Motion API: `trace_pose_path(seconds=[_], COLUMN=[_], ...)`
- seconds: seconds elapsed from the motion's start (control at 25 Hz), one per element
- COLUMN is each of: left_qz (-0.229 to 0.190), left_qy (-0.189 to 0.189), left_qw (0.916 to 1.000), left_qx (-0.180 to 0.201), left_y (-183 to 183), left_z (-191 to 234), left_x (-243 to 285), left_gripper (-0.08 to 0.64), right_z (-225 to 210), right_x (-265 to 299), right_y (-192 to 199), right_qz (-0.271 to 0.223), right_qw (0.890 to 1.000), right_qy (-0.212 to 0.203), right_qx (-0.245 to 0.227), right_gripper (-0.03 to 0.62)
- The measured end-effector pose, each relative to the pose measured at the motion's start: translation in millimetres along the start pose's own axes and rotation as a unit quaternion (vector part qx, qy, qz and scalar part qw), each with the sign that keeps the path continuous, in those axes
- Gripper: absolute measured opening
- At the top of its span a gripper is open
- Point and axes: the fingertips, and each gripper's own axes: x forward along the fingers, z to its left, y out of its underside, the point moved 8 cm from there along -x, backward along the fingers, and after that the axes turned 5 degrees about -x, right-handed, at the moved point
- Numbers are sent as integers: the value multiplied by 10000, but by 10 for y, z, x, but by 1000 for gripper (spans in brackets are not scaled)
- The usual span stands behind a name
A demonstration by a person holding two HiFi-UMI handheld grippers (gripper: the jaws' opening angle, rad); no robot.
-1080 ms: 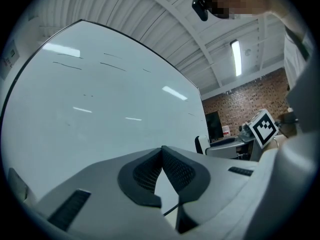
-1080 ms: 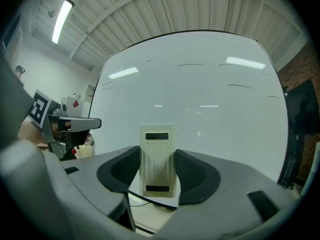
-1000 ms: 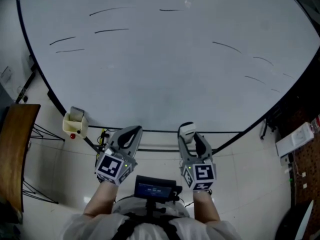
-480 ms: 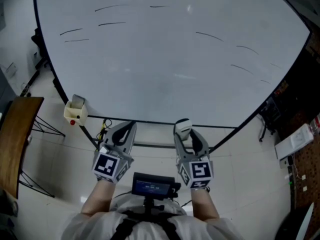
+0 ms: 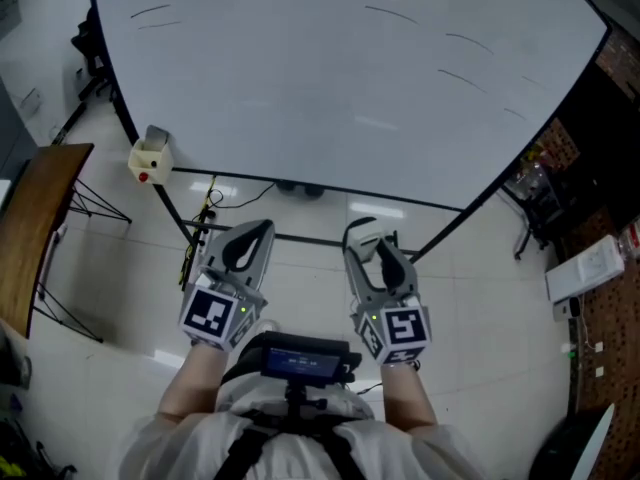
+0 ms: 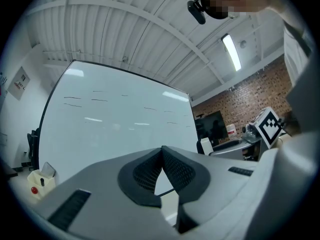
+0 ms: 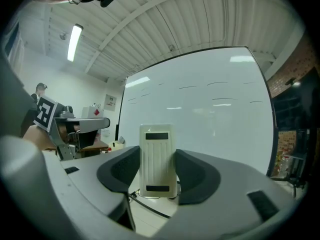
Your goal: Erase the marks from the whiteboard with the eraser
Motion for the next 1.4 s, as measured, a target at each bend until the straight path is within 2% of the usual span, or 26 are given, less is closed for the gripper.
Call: trace_pose_path(seconds=[0.12, 0.24, 0.48, 0.76, 1.12, 1.4], left_qz=[67, 114, 31, 117, 150, 211], left_qy=[-35, -53, -202, -26, 56, 156], left_qw=[9999, 9999, 9998, 9999, 9998, 9994], left_qx=[-73, 51, -16, -75, -132, -234], left_y=[26, 7, -26, -64, -120, -99], left_z=[-308, -531, -648, -508, -162, -8], left_x=[-189, -337, -514, -490, -457, -456], left_gripper=[2, 2, 2, 2, 2, 2], right_z=[28, 43, 155, 211, 376, 400], right_x=[-329, -578, -791, -787, -564, -429], right_y=[80, 128, 145, 24, -116, -162], right_qz=[-43, -177, -35, -81, 63, 114], right_qw=[9999, 9996, 9995, 9999, 9999, 9990], right_qy=[-125, -195, -322, -9, 77, 423], right_qx=[4, 96, 10, -82, -114, -102], right_gripper=[227, 227, 227, 227, 227, 227])
